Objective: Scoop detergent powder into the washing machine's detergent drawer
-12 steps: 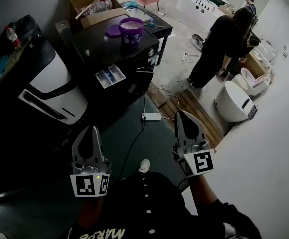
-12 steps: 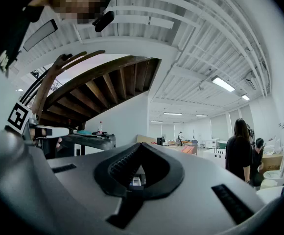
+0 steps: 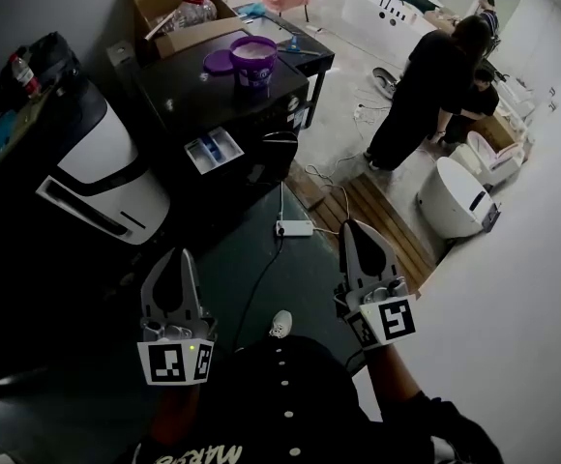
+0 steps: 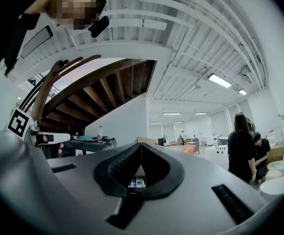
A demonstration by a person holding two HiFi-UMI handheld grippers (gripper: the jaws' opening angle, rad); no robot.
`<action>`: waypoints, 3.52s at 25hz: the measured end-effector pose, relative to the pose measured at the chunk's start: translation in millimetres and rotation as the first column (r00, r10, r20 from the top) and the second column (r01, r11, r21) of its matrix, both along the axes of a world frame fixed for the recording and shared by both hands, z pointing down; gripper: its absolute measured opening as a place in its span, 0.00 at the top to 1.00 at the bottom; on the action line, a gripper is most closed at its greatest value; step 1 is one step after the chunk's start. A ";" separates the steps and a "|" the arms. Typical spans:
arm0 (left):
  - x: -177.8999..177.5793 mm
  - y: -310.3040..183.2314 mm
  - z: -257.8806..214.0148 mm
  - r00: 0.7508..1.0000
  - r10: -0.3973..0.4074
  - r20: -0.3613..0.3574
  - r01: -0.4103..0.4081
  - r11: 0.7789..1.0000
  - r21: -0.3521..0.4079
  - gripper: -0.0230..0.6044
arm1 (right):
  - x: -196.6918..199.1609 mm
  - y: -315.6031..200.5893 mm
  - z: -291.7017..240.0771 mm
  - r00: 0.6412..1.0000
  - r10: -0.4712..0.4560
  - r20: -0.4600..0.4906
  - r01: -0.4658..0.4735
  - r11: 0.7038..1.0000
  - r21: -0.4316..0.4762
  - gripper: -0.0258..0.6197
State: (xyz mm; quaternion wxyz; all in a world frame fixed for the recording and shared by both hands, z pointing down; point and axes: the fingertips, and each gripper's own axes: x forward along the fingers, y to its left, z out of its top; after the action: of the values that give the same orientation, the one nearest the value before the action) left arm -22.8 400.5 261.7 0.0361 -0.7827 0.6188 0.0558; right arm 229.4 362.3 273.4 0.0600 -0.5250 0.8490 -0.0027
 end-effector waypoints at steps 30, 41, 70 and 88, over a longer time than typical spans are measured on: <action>24.5 -61.6 16.7 0.995 -0.103 0.019 0.103 0.994 -0.041 0.94 | 12.1 -89.1 18.5 0.991 -0.129 0.018 0.129 0.992 -0.011 0.65; 1.6 -127.0 12.6 0.998 -0.067 -0.007 0.067 0.998 -0.016 0.94 | -9.3 -145.8 23.6 0.996 -0.088 -0.034 0.086 0.995 -0.056 0.65; -101.4 -307.7 9.8 0.996 0.081 -0.031 -0.082 0.996 -0.035 0.94 | -101.3 -293.5 22.4 0.998 0.048 -0.045 -0.053 0.993 -0.109 0.67; -92.0 -402.4 17.9 0.998 0.059 -0.021 -0.060 0.997 -0.042 0.94 | -103.4 -399.4 27.7 1.000 0.023 0.007 -0.022 0.992 -0.121 0.67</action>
State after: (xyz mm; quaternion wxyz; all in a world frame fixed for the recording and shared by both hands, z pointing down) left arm -114.8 -2.0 279.6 0.0116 -0.8009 0.5965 0.0512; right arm 126.0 -37.1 301.2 0.0315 -0.5371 0.8411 -0.0556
